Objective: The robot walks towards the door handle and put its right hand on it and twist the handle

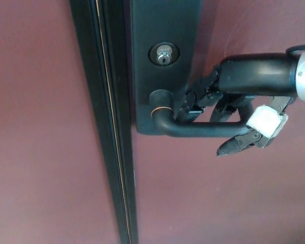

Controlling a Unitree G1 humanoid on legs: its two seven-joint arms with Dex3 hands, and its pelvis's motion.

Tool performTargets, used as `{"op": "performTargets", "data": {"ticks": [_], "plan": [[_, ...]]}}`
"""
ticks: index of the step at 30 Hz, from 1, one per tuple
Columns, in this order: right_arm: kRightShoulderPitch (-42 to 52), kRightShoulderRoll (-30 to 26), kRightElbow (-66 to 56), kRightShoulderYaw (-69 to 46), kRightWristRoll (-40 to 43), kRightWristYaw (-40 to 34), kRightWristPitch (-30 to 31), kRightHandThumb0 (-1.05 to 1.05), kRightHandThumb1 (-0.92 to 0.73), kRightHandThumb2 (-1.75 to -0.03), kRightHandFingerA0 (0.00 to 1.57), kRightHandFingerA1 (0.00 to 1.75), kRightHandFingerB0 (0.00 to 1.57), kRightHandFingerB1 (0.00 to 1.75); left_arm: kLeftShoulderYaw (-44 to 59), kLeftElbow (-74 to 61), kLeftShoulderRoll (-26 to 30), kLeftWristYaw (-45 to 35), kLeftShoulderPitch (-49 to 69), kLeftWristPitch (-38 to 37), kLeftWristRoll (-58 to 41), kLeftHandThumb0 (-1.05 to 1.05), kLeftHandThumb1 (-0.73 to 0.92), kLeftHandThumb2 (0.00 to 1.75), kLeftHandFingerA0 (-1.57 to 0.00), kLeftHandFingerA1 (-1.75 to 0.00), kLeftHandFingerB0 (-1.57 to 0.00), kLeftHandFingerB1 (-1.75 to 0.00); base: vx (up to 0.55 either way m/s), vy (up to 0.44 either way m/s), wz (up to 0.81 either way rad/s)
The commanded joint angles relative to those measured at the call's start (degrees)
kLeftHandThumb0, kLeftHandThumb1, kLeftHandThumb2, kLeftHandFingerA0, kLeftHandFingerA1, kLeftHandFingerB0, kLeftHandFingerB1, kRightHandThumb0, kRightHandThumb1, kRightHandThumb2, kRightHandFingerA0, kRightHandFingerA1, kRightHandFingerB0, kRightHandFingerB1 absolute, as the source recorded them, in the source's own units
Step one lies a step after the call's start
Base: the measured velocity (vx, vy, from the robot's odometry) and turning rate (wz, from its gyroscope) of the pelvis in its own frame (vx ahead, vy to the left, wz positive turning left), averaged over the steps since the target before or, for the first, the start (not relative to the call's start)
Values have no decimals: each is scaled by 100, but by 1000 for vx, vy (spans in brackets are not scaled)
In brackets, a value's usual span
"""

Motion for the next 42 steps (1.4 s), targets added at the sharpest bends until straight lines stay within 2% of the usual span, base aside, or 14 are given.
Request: {"op": "performTargets", "data": {"ticks": [1, 10, 22, 26, 29, 32, 33, 38, 42], "plan": [[169, 21, 101, 84, -194, 204, -60, -44, -55, -56, 54, 42, 52, 39, -26, 5, 21, 4, 81, -11, 87, -30, 60, 58, -75, -50, -57, -43, 0, 0, 0], [434, 144, 331, 253, -562, 96, -394, -46, -55, -57, 54, 42, 53, 39, 36, 3, 18, -71, -5, 1, 23, -31, 60, 58, -74, -49, -58, -43, 0, 0, 0], [878, 435, 696, 168, -945, -71, -1089, -30, -54, -56, 58, 43, 54, 39, 28, -1, 10, -14, -112, 23, 43, -30, 60, 58, -75, -50, -58, -43, 0, 0, 0], [1175, 544, 755, 2, -957, -210, -1344, -22, -54, -56, 65, 45, 59, 41, 19, -8, 21, -23, -55, -11, 48, -30, 60, 58, -74, -50, -58, -43, 0, 0, 0], [1381, 646, 807, -111, -996, -342, -1475, -14, -55, -56, 77, 51, 69, 46, 18, -16, 30, -31, -49, -20, 47, -30, 60, 58, -74, -49, -58, -43, 0, 0, 0], [1491, 719, 819, -192, -1082, -364, -1540, -14, -55, -56, 77, 51, 69, 46, 34, -18, 35, -52, -47, -22, 29, -30, 60, 58, -74, -49, -58, -43, 0, 0, 0], [1603, 765, 812, -203, -1134, -454, -1539, -14, -55, -56, 90, 59, 77, 51, 11, -17, 29, -36, -41, -25, 53, -30, 60, 58, -74, -49, -58, -43, 0, 0, 0], [1803, 871, 753, -295, -1283, -533, -1472, -15, -55, -56, 99, 66, 81, 55, 34, -14, 18, -61, -27, -20, 24, -30, 60, 59, -75, -50, -58, -43, 0, 0, 0], [1877, 937, 679, -371, -1380, -551, -1371, -14, -54, -56, 99, 66, 80, 55, 24, -13, 10, -34, -37, -4, 37, -31, 60, 59, -75, -50, -58, -43, 0, 0, 0]]}}
